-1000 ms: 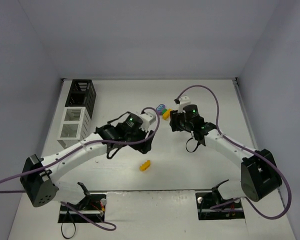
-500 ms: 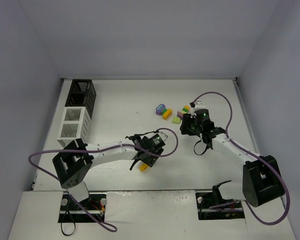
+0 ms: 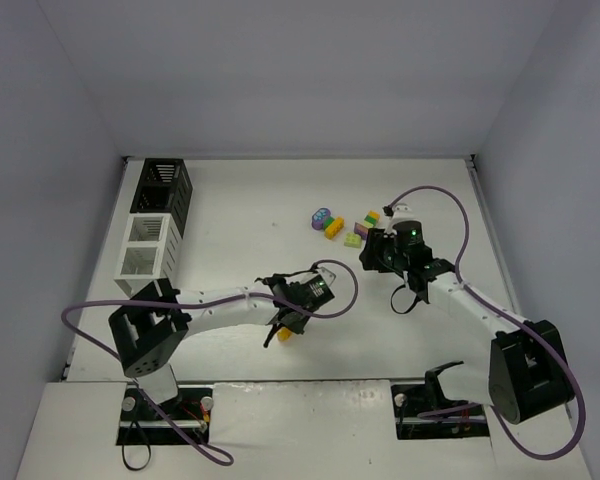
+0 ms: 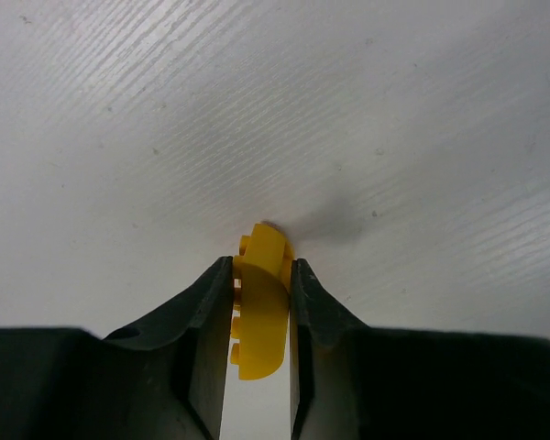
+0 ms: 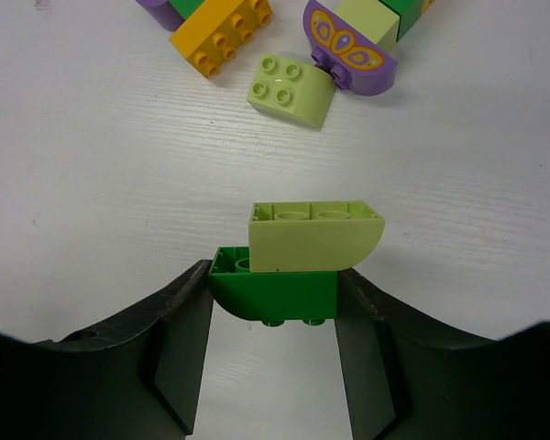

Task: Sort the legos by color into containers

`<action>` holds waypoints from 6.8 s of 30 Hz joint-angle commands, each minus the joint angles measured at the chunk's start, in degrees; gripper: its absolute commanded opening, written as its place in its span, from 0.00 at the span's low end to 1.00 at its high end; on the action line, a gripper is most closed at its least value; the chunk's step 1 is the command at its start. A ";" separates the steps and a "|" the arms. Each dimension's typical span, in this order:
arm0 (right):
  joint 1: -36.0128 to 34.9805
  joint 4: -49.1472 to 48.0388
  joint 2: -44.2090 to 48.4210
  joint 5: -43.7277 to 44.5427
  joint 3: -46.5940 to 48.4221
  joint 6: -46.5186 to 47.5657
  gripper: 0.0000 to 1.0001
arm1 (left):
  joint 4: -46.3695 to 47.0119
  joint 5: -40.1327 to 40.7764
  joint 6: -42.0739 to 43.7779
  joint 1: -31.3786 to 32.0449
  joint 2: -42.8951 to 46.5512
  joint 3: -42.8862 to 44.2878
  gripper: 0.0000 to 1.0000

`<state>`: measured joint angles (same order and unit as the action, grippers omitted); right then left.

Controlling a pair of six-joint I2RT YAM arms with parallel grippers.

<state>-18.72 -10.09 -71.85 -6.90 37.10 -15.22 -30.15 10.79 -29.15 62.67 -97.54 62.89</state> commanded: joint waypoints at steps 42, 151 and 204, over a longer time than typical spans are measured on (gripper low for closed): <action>0.44 -7.31 4.97 -8.75 -1.51 -1.74 0.00 | 0.44 3.36 4.63 -69.00 27.49 2.86 0.08; -23.12 -16.81 -4.00 -18.77 14.58 31.31 0.06 | 9.06 -58.52 -0.65 -39.03 5.95 11.99 0.55; -20.39 -17.07 -0.31 -20.36 13.89 33.50 0.05 | 20.58 -71.17 -12.60 -42.53 12.98 13.22 0.00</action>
<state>-39.40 -22.65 -73.60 -28.51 50.37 17.23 -11.33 -57.58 -41.39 21.45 -88.71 73.28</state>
